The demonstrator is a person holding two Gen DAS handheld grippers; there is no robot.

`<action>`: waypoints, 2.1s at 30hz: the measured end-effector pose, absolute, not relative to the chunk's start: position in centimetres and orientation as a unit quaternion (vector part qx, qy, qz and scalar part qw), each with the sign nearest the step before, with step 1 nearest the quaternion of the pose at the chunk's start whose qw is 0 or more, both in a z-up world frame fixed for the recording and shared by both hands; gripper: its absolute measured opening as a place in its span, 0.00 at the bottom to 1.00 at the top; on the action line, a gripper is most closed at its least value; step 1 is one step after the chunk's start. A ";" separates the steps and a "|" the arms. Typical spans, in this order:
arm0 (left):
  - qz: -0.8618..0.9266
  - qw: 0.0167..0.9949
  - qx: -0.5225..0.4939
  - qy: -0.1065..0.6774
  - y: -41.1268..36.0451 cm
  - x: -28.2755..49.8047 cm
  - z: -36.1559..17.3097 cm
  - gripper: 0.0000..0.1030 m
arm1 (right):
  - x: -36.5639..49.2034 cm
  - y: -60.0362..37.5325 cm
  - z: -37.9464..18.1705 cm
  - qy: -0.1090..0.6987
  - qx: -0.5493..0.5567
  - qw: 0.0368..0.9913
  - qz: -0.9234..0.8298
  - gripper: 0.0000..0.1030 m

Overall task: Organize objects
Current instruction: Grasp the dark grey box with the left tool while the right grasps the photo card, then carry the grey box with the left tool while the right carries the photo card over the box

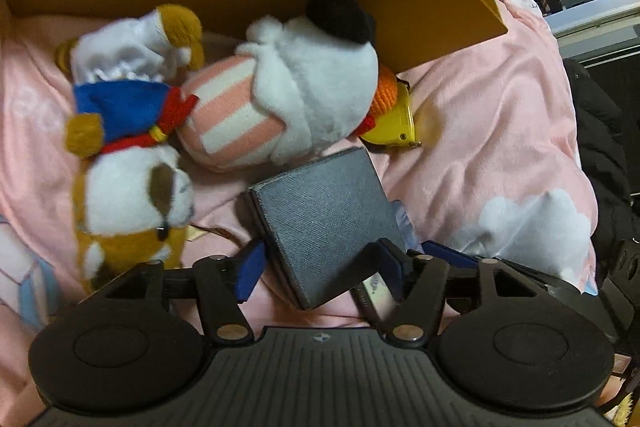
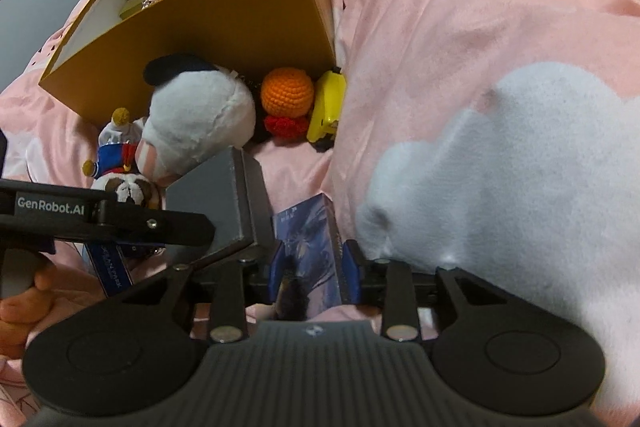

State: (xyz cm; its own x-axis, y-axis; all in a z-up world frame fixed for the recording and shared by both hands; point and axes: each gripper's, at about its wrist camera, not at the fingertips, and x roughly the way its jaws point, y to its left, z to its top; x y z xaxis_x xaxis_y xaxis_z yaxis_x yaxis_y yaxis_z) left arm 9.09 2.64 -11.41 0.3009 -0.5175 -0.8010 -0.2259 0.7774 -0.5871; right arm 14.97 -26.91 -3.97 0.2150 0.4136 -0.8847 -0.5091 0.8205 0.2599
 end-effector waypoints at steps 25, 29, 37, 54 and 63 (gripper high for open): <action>-0.079 0.819 -0.174 0.541 3.2 7.3 -4.2 0.43 | 14.6 -26.9 -3.9 0.569 -0.044 0.765 0.298 0.46; -0.055 0.833 -0.064 0.547 1.6 6.2 -3.6 0.41 | 14.3 -25.6 -3.9 0.565 -0.088 0.762 0.305 0.51; -0.049 0.826 -0.101 0.552 2.2 6.8 -5.4 0.41 | 17.8 -27.1 -4.8 0.616 -0.013 0.725 0.306 0.48; -0.049 0.825 -0.148 0.543 3.1 6.3 -5.4 0.39 | 16.5 -27.0 -3.0 0.608 0.011 0.718 0.339 0.22; -0.054 0.825 -0.155 0.541 3.5 5.9 -5.7 0.39 | 16.7 -23.7 -2.9 0.606 -0.029 0.711 0.356 0.31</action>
